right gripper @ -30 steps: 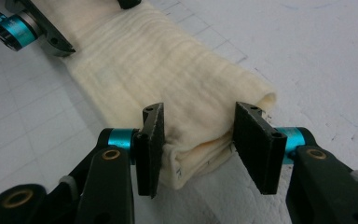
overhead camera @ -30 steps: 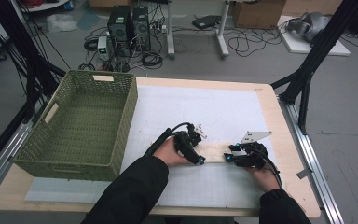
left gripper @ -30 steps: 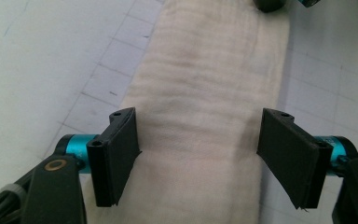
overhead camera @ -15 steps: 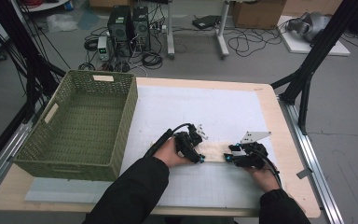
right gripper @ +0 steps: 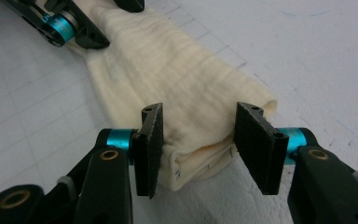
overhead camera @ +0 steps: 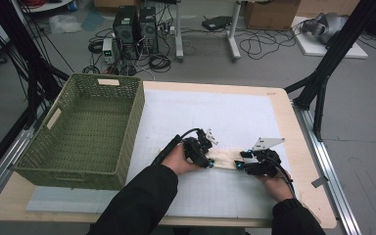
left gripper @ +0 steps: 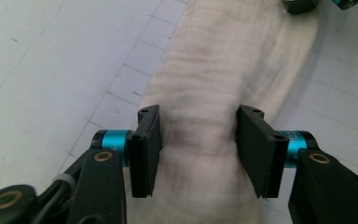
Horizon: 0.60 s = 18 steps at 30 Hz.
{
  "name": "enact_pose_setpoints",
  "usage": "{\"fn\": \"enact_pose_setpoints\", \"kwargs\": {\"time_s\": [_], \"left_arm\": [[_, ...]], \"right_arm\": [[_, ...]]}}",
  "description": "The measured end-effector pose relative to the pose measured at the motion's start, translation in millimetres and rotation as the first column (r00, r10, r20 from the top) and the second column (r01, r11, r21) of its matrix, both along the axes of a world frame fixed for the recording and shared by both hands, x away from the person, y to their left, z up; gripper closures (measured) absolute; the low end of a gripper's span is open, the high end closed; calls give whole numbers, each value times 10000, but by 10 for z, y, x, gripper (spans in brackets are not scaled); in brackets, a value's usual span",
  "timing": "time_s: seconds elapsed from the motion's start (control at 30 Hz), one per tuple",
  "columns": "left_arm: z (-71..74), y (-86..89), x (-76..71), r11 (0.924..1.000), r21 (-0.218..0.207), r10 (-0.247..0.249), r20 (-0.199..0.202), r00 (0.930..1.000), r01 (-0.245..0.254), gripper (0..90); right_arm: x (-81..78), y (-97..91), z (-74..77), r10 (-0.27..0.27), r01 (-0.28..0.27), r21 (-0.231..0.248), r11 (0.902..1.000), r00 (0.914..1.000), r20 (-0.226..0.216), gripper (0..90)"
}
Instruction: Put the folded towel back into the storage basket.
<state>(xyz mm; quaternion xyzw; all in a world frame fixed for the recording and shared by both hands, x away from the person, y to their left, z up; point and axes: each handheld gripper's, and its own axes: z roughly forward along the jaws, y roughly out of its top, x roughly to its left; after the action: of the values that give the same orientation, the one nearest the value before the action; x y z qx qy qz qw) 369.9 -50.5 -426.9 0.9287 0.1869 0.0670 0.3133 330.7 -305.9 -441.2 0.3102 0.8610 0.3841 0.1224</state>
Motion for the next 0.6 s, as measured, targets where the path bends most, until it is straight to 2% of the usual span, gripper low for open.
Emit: {"fn": "enact_pose_setpoints", "kwargs": {"time_s": [0.1, 0.3, 0.37, 0.43, 0.53, 0.57, 0.6], "left_arm": [[1, 1, 3, 10000, 14, 9, 29, 10000, -9, 591], [5, 2, 3, 9999, -17, 118, -99, 9999, -119, 587], [5, 13, 16, 9999, -127, 6, -339, 9994, -10, 547], [26, 33, 23, 9996, -247, -123, -578, 9983, 108, 453], [105, 86, 34, 9983, -560, 142, -351, 9993, -161, 391], [123, 93, 40, 9981, -583, 182, -331, 9993, -201, 368], [137, 88, 48, 9992, -383, 95, -286, 9995, -106, 363]], "right_arm": [[0, 1, 4, -10, 11, 112, 9999, 10000, -37, 517], [11, 7, -14, -34, 37, 149, 9999, 9999, -169, 523], [13, 14, -22, -6, 7, 106, 9999, 9999, -138, 529], [9, 20, -22, 2, -2, 7, 10000, 9999, -125, 533], [15, 15, -30, -4, 5, 70, 10000, 10000, -95, 533], [16, 15, -28, -9, 10, 73, 10000, 9999, -110, 533], [18, 15, -31, 11, -10, 87, 10000, 9999, -101, 533]]}}
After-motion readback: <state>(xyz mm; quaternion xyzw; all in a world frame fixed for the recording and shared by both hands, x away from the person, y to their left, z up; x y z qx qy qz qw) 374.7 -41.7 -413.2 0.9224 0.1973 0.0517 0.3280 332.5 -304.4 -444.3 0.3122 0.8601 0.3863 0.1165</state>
